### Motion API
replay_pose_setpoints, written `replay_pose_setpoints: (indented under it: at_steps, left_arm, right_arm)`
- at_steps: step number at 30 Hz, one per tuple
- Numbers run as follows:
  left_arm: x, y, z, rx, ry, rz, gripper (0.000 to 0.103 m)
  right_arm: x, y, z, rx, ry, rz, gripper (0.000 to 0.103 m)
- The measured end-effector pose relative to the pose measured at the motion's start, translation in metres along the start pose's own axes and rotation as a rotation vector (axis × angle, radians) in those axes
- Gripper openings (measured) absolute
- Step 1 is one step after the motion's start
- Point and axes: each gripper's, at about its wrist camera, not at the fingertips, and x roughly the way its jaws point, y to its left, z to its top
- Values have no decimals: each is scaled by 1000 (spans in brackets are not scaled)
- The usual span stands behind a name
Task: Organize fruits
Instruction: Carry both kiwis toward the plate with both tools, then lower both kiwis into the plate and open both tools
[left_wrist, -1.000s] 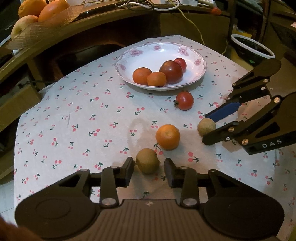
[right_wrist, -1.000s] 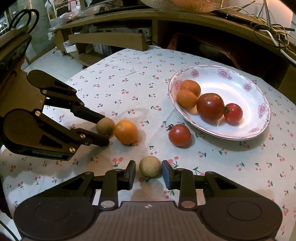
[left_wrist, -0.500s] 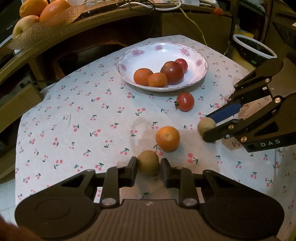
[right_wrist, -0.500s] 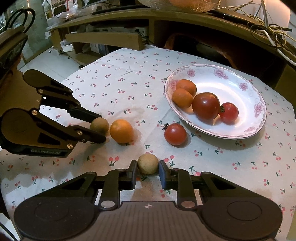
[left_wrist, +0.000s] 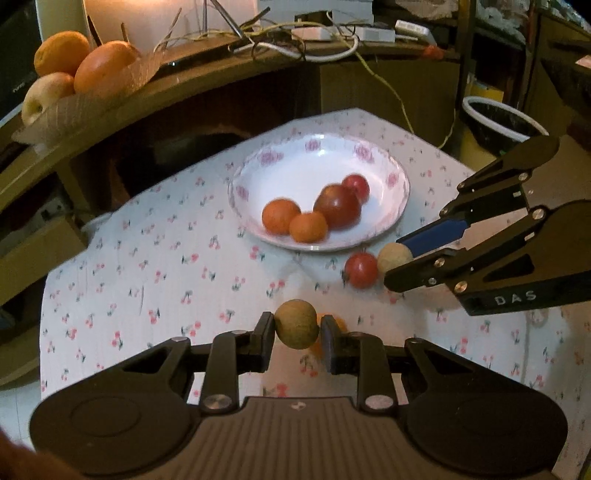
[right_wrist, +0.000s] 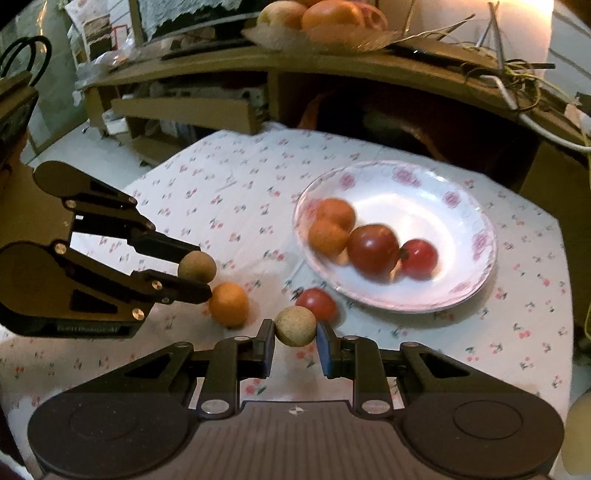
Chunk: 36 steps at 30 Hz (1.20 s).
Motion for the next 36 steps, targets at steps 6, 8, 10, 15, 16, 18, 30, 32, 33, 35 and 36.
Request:
replay_pose_setpoints:
  at_steps: [6, 8, 10, 15, 16, 18, 30, 32, 33, 35, 36]
  left_arm:
    - [5, -3, 8, -1, -10, 1, 32]
    - [8, -2, 11, -5, -13, 1, 32]
    - [10, -1, 15, -11, -22, 2, 32]
    - [14, -2, 29, -30, -54, 1, 32]
    - [15, -3, 32, -30, -59, 1, 32]
    - [19, -5, 38, -30, -65, 0, 32]
    - [43, -20, 48, -9, -46, -18, 32]
    - [45, -21, 49, -8, -48, -17, 32]
    - [46, -21, 50, -11, -49, -16, 32]
    - [48, -19, 52, -23, -46, -20, 32]
    - [50, -19, 53, -22, -45, -17, 32]
  right_arm:
    - [1, -10, 6, 25, -22, -27, 25]
    - [1, -13, 6, 31, -26, -37, 25]
    - [3, -16, 8, 37, -30, -47, 25]
    - [5, -21, 13, 47, -42, -66, 25]
    - [6, -23, 14, 50, -45, -70, 25]
    - [7, -26, 16, 54, -49, -81, 25]
    - [14, -45, 16, 80, -38, -101, 25]
    - [15, -46, 16, 81, -36, -99, 25]
    - [16, -47, 17, 82, -34, -99, 25]
    - [19, -50, 17, 90, -29, -102, 25]
    - [20, -52, 17, 96, -26, -102, 25]
